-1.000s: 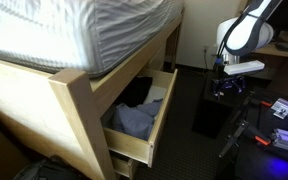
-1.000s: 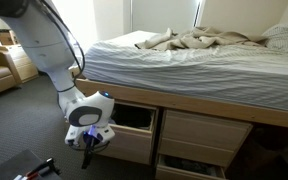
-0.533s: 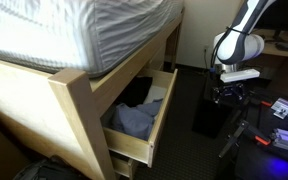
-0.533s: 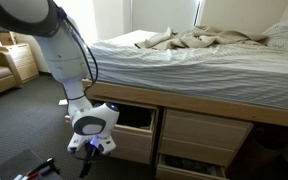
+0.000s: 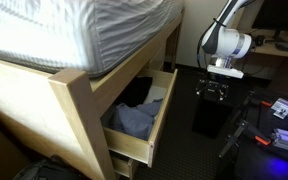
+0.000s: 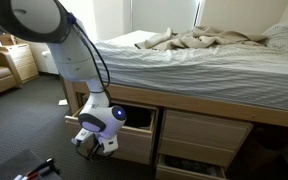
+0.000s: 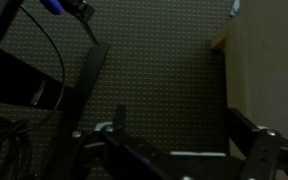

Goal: Close the drawer of the banker bed

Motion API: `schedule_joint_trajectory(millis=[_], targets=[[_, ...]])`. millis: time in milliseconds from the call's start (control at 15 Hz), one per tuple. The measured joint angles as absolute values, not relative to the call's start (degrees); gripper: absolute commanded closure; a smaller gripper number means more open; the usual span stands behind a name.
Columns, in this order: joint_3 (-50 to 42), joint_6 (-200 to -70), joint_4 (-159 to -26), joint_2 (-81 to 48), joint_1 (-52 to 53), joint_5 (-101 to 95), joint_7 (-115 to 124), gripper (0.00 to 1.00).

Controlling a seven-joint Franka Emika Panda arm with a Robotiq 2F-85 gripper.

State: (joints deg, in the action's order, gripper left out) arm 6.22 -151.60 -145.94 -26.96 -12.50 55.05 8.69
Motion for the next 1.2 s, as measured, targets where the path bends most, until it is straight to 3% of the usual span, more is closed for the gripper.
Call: schedule_joint_trajectory(millis=[200, 467, 933, 1200], targets=[[8.76, -154.68, -143.97, -29.12, -16.35, 69.43, -0.42, 0.00], [8.80, -154.68, -143.72, -30.16, -18.17, 72.09, -3.05, 0.00], [11.51, -171.98, -133.36, -35.32, -15.93, 103.46, -30.50, 0.00], [11.23, -173.30, -131.80, -36.60, -14.89, 104.82, -31.70, 0.00]])
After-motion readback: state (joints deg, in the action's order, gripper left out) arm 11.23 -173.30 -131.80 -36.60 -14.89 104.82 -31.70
